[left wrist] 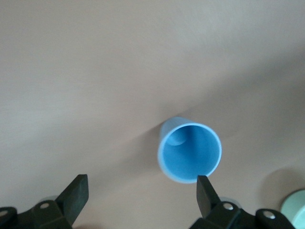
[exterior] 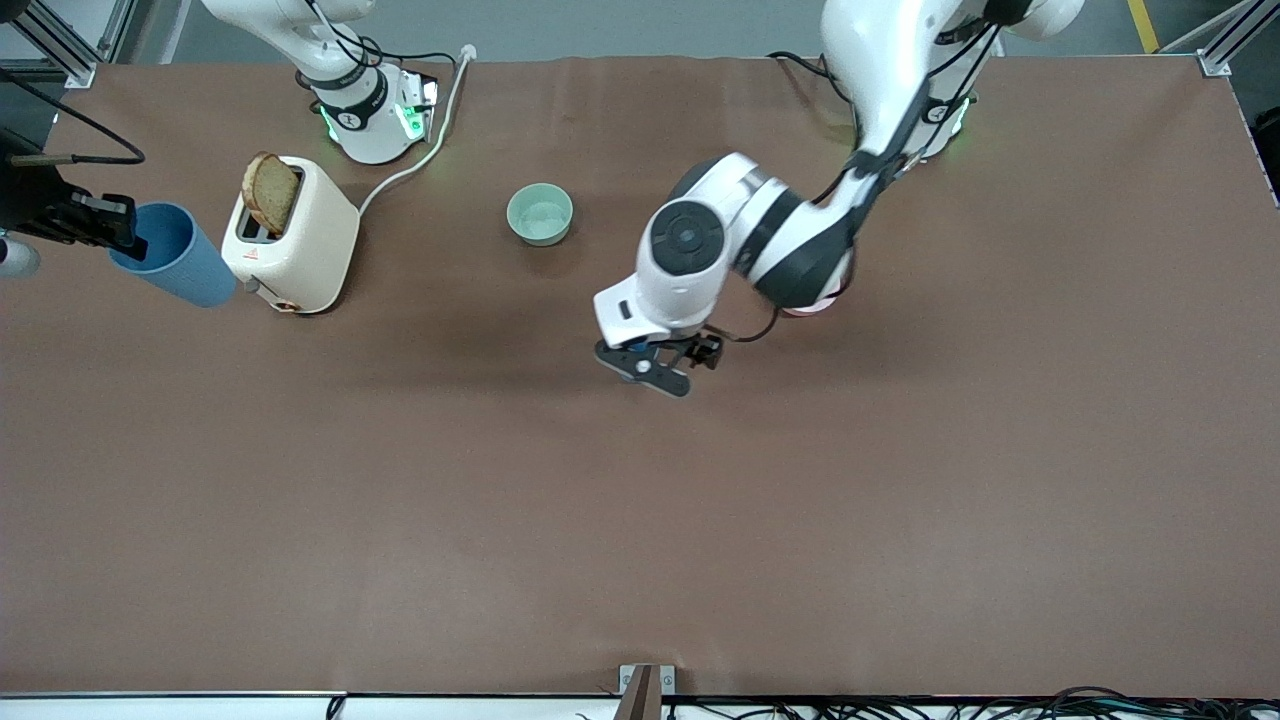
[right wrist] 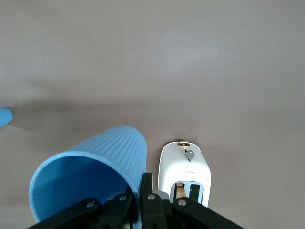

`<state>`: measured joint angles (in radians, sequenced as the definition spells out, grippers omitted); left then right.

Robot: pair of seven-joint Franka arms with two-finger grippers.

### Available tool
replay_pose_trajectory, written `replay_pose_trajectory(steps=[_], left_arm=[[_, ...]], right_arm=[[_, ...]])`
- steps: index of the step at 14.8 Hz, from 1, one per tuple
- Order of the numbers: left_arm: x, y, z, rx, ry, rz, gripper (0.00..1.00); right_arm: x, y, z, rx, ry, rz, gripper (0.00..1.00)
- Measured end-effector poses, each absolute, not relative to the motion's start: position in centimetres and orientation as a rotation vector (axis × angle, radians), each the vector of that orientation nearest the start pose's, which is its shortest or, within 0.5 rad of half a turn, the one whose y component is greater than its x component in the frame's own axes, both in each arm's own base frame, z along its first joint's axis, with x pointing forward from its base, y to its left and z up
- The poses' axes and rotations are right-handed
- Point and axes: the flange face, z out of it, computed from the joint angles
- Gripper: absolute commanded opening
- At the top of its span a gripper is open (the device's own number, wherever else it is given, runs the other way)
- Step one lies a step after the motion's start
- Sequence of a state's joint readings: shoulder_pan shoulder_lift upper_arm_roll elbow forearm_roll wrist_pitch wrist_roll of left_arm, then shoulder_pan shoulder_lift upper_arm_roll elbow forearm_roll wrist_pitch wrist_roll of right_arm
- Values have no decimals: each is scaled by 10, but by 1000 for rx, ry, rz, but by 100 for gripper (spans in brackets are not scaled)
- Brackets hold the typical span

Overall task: Stack blue cups with both arms
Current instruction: 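Set the blue cup down between the bowls and open the left gripper, then carry the held blue cup over the standing cup and lower it in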

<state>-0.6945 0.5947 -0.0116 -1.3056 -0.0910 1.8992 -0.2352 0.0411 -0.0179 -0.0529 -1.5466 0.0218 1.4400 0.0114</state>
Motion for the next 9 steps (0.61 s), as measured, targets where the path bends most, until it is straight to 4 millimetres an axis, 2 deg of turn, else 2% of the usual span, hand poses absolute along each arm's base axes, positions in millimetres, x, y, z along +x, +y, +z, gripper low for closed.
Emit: replay_pose_trajectory(steps=[2, 3, 4, 6, 7, 9], left_arm=[[577, -418, 447, -3186, 576, 10, 100], [596, -382, 462, -3205, 489, -11, 100], [616, -345, 470, -3219, 398, -31, 100], [652, -270, 472, -3214, 244, -58, 100], [665, -238, 471, -3188, 183, -70, 100], [680, -188, 473, -3159, 84, -89, 100]], right_arm=[[535, -3, 635, -3116, 31, 139, 1], [535, -1, 634, -3116, 24, 139, 1], [535, 5, 635, -3116, 8, 137, 1], [536, 26, 635, -3118, -16, 124, 1], [536, 42, 633, -3115, -26, 126, 1], [538, 87, 626, -3082, -1, 126, 1]])
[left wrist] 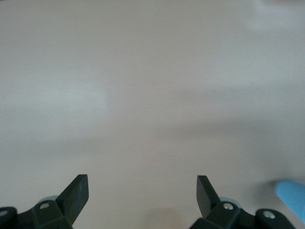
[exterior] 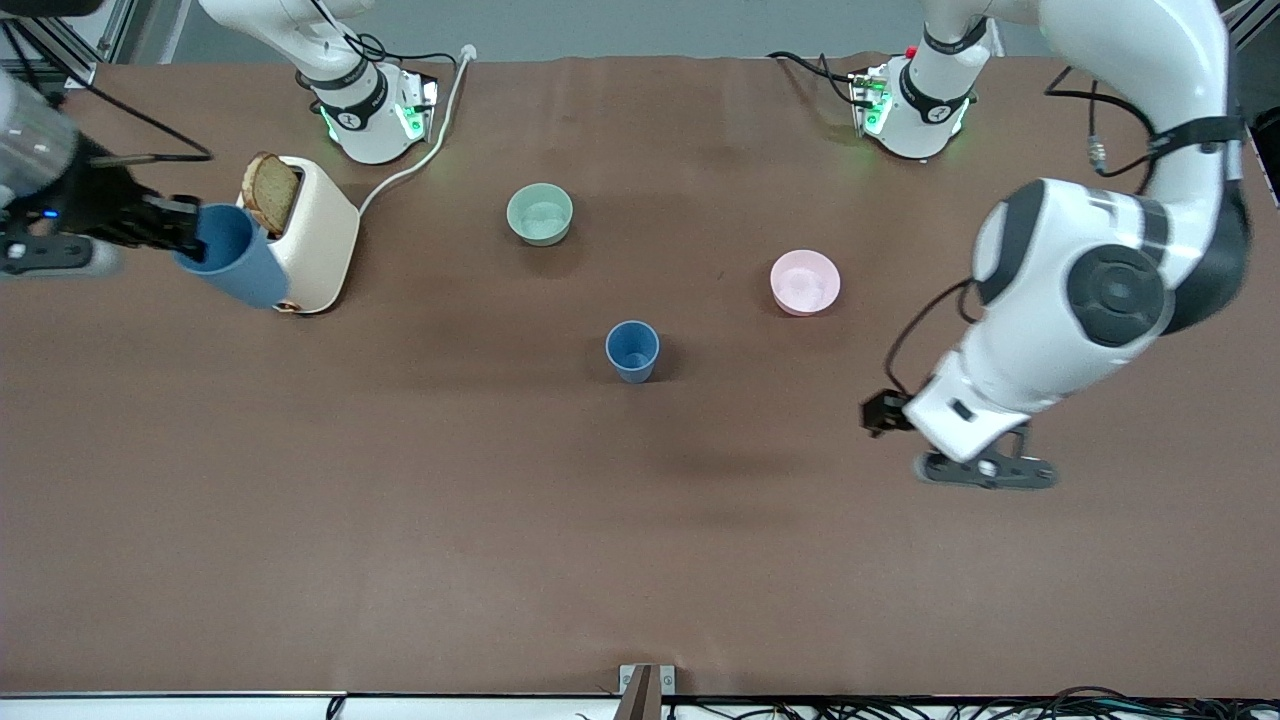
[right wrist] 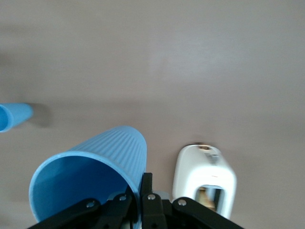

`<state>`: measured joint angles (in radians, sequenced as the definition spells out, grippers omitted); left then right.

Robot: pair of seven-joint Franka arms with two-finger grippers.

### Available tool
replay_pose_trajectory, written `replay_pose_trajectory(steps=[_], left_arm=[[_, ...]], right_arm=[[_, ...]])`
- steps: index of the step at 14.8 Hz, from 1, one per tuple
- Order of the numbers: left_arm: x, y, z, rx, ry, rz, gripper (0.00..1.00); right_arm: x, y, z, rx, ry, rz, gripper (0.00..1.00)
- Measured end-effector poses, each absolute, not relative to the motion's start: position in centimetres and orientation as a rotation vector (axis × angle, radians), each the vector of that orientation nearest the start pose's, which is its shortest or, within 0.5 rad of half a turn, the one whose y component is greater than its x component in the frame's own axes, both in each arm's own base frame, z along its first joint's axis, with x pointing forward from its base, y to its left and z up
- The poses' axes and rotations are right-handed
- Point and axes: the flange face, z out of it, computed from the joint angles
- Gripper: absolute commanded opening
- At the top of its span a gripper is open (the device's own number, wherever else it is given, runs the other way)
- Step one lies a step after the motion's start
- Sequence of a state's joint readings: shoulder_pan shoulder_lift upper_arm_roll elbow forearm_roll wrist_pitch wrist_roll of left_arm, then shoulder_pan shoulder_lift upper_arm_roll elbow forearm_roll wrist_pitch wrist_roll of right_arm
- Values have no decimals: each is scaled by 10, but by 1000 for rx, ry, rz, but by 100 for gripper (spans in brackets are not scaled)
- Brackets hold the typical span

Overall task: Stack blue cups with both arms
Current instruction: 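Carry the held blue cup over the standing cup and lower it in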

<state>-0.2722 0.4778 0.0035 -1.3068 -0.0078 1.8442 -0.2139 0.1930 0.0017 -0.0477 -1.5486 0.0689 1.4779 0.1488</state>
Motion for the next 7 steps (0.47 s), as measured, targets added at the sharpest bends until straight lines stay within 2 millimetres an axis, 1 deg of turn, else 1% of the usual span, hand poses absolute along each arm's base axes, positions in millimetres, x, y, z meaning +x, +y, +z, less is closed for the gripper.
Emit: replay_pose_trajectory(steps=[2, 3, 5, 7], left_arm=[[687, -143, 488, -3157, -16, -108, 100], [687, -125, 502, -3156, -55, -124, 100], [678, -104, 535, -3152, -98, -152, 100], [664, -85, 573, -3143, -133, -194, 100]], right_arm=[[544, 137, 615, -3044, 65, 98, 1], [547, 165, 606, -3037, 96, 83, 1], [549, 224, 582, -3032, 131, 63, 1], [544, 282, 553, -3033, 130, 64, 1]])
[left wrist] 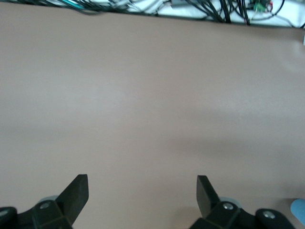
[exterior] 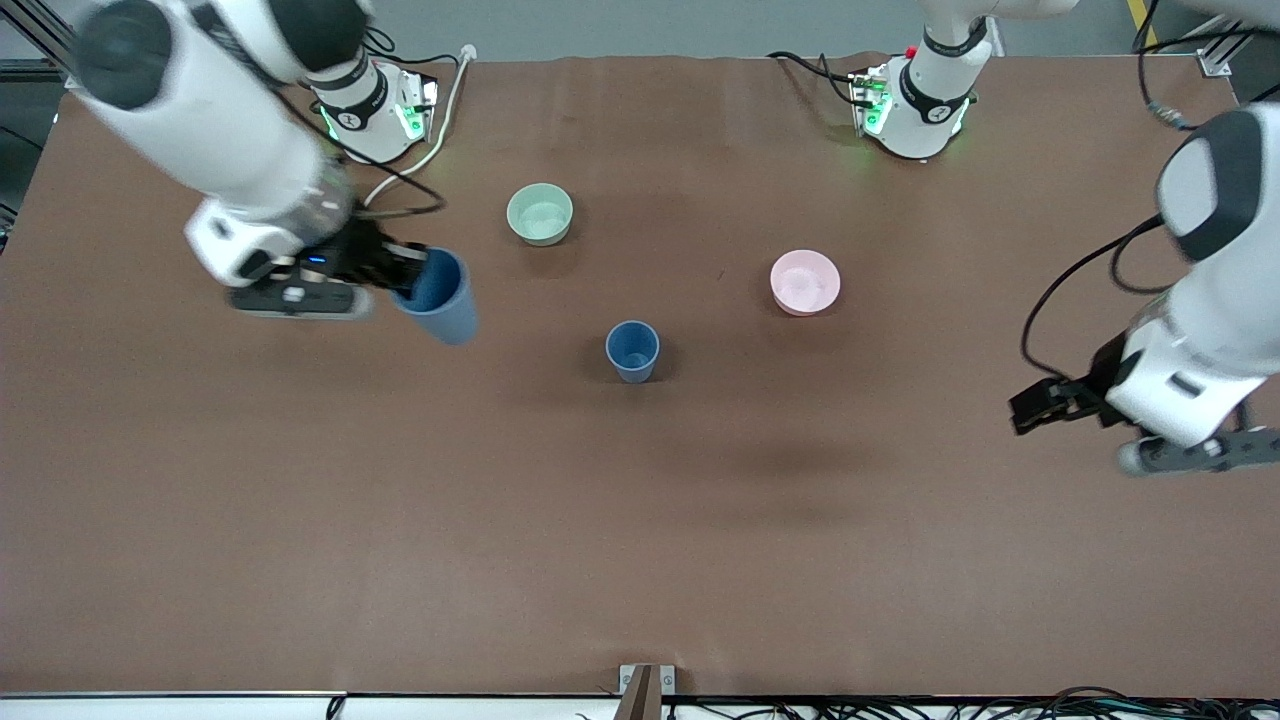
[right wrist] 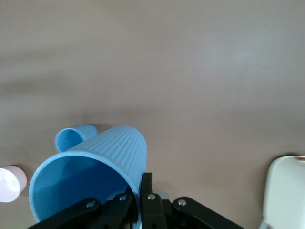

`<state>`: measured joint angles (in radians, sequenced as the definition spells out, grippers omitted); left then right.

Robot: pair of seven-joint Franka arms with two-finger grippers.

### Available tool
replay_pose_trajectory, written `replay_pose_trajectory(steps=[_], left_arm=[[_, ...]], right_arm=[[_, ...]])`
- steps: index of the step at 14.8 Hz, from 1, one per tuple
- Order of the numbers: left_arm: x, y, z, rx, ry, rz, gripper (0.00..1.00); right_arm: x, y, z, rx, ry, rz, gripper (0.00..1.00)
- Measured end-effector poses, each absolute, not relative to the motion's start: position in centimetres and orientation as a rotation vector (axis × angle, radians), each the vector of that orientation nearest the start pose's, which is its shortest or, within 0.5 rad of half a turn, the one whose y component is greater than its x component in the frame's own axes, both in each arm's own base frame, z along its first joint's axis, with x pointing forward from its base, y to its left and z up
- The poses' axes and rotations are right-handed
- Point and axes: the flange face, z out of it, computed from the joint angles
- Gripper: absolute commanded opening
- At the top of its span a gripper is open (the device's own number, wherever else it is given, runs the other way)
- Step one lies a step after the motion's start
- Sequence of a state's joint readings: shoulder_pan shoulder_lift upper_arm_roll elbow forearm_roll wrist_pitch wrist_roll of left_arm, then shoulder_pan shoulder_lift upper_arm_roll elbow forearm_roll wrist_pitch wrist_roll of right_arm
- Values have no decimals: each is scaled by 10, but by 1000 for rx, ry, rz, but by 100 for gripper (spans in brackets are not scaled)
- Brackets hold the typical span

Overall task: Stack blue cups with both arms
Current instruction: 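Carry the held blue cup over the standing cup and lower it in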

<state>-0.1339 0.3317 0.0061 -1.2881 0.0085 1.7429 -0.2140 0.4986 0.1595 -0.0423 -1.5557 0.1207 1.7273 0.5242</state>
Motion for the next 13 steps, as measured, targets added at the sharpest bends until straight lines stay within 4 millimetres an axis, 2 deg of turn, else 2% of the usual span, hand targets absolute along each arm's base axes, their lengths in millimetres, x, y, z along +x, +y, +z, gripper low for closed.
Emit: replay_pose_trajectory(steps=[2, 3, 5, 7, 11, 13], left_arm=[[645, -55, 602, -3137, -199, -199, 100], [638, -38, 611, -3136, -221, -199, 100], [626, -5, 623, -3132, -156, -197, 100], [618, 15, 633, -3127, -92, -207, 100], [607, 4, 632, -3137, -82, -108, 100], [606, -3, 629, -3140, -89, -96, 100]], right_arm=[[536, 329, 524, -3041, 103, 77, 2], [533, 346, 510, -3047, 82, 86, 2], [532, 370, 484, -3045, 64, 96, 2], [534, 389, 461, -3032, 55, 84, 2], [525, 430, 410, -3037, 9, 80, 1], [520, 438, 400, -3041, 5, 104, 1]])
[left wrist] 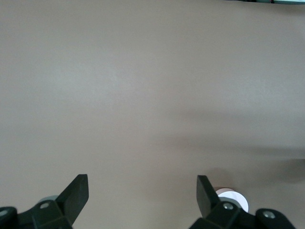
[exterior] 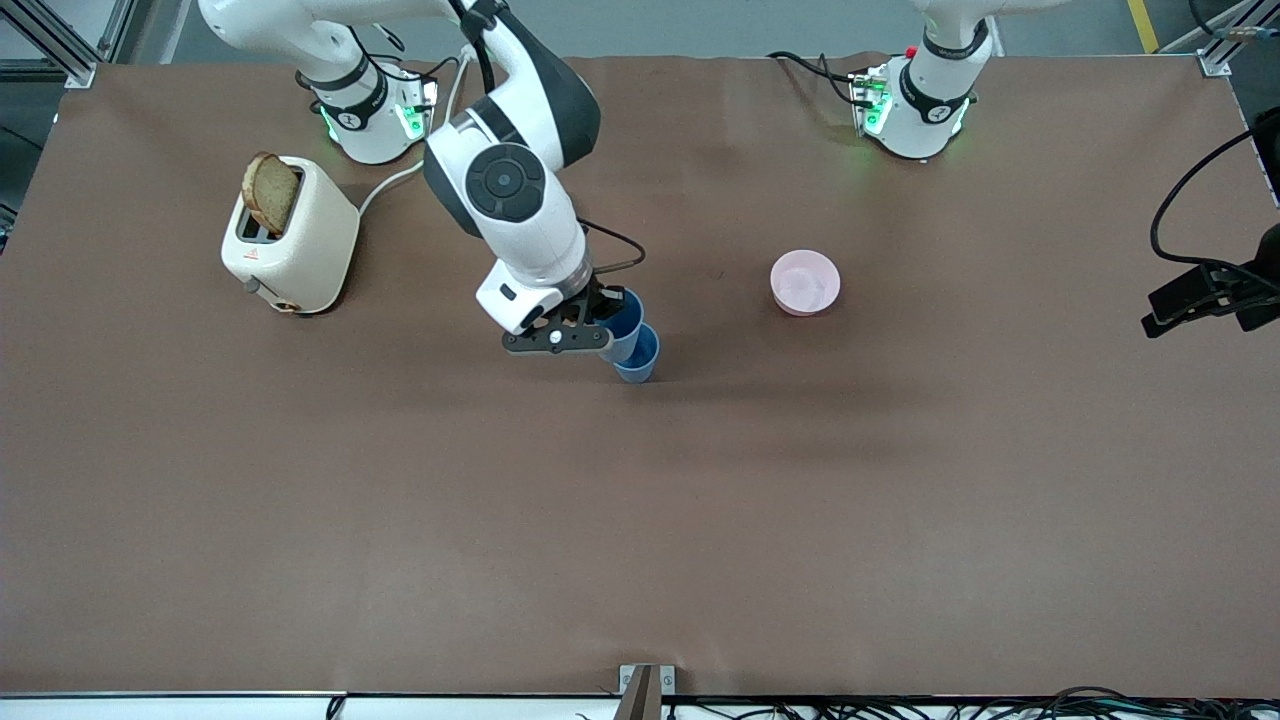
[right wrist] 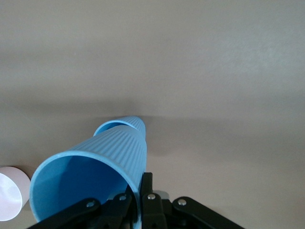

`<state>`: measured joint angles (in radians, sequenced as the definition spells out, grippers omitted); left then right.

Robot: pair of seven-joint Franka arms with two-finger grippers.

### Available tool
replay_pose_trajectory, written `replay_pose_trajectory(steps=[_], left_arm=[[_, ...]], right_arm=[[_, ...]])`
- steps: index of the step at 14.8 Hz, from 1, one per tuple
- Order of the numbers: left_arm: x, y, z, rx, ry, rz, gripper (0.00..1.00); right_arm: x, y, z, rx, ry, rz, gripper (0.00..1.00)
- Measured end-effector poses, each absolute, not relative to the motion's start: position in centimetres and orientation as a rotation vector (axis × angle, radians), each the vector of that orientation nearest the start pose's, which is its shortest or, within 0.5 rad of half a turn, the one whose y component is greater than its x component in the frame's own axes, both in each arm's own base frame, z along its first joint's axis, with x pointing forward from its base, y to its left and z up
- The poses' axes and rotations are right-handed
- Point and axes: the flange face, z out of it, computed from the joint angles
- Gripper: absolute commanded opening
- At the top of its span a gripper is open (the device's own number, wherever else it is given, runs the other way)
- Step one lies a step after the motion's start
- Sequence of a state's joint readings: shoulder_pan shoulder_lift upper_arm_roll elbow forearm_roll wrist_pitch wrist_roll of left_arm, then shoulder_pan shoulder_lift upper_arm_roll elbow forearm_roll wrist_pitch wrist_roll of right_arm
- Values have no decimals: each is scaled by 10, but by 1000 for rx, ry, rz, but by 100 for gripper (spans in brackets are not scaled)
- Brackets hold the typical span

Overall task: Stack blue cups with both arms
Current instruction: 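Carry the held blue cup over the standing cup and lower it in, then open the right gripper and draw it back from the stacked cups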

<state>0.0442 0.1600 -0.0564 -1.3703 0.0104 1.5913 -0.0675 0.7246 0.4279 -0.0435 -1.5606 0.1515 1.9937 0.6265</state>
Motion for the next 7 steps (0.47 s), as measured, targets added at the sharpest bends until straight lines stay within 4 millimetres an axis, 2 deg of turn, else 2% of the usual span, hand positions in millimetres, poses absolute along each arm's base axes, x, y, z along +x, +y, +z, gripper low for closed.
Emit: replay_pose_trajectory(steps=[3, 7], left_arm=[[606, -10, 625, -3142, -92, -92, 100], [609, -10, 618, -3142, -92, -105, 100]], right_arm=[[516, 444, 391, -3036, -1, 107, 0], [516, 448, 365, -3045, -1, 116, 1]])
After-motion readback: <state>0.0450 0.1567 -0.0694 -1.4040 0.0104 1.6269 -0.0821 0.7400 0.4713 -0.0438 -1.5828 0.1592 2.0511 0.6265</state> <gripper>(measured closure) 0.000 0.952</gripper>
